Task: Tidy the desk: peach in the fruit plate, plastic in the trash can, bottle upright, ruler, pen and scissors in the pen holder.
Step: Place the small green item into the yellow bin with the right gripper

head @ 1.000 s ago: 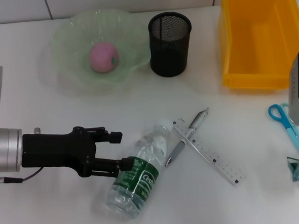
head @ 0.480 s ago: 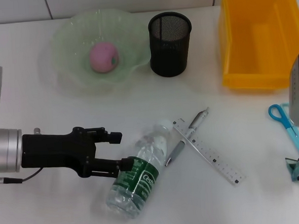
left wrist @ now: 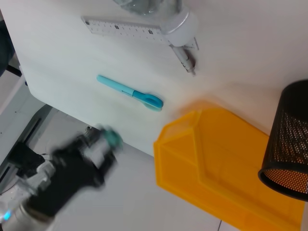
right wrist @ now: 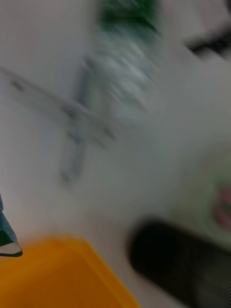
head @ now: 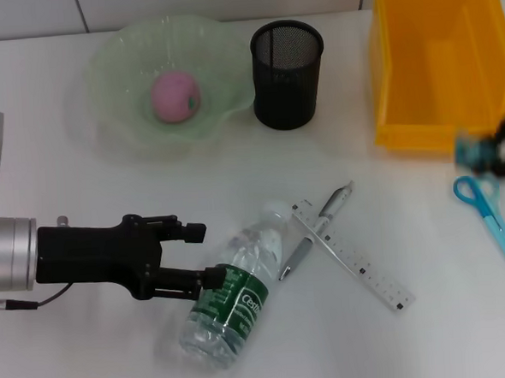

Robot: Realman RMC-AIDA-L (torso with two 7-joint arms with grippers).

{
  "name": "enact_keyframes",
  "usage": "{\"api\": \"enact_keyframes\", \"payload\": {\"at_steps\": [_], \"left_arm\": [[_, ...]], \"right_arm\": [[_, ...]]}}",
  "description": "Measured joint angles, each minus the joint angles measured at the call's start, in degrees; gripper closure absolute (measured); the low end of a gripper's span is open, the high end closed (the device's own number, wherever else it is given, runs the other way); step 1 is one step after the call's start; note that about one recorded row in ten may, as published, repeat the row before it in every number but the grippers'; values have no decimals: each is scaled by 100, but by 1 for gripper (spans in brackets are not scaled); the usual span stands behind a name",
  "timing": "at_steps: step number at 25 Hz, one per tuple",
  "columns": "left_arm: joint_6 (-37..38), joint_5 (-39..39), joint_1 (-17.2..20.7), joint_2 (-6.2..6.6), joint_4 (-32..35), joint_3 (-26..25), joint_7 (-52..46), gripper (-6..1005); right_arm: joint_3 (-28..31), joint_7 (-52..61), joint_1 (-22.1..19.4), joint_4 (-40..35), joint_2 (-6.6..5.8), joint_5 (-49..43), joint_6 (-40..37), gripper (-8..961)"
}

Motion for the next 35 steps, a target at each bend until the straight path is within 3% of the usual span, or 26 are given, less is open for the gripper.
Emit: {"api": "enact_keyframes", "payload": {"at_steps": [2,6,7,8,12,16,20,31,35], "left_arm": [[-2,0,-2,0,0,0,0,215],[-6,4,-24,-3,0,0,0,217],[-6,4,-24,-3,0,0,0,217],[-6,4,-24,-3,0,0,0,218],[9,10,-35,-3,0,1,0,219],[25,10,-38,-3,0,-1,-6,221],[14,10,-38,-3,0,-7,-8,223],[-8,9,-59,21,0,-9,-9,227],[-8,9,-64,32,0,-2,-9,229]], "right_arm": [[336,316,131,176,2,306,821,617],[265,792,356,624,-2,259,1737,618],[207,1086,618,1075,-4,14,2265,618],[207,1086,618,1075,-4,14,2265,619],[10,1496,1261,2147,-1,-717,2906,619],[-146,1570,1349,2419,14,-801,3166,618],[-281,1590,1321,2441,22,-792,3306,476],[-228,1661,1294,2349,6,-803,3346,349],[-276,1659,1092,2057,11,-760,3469,337]]}}
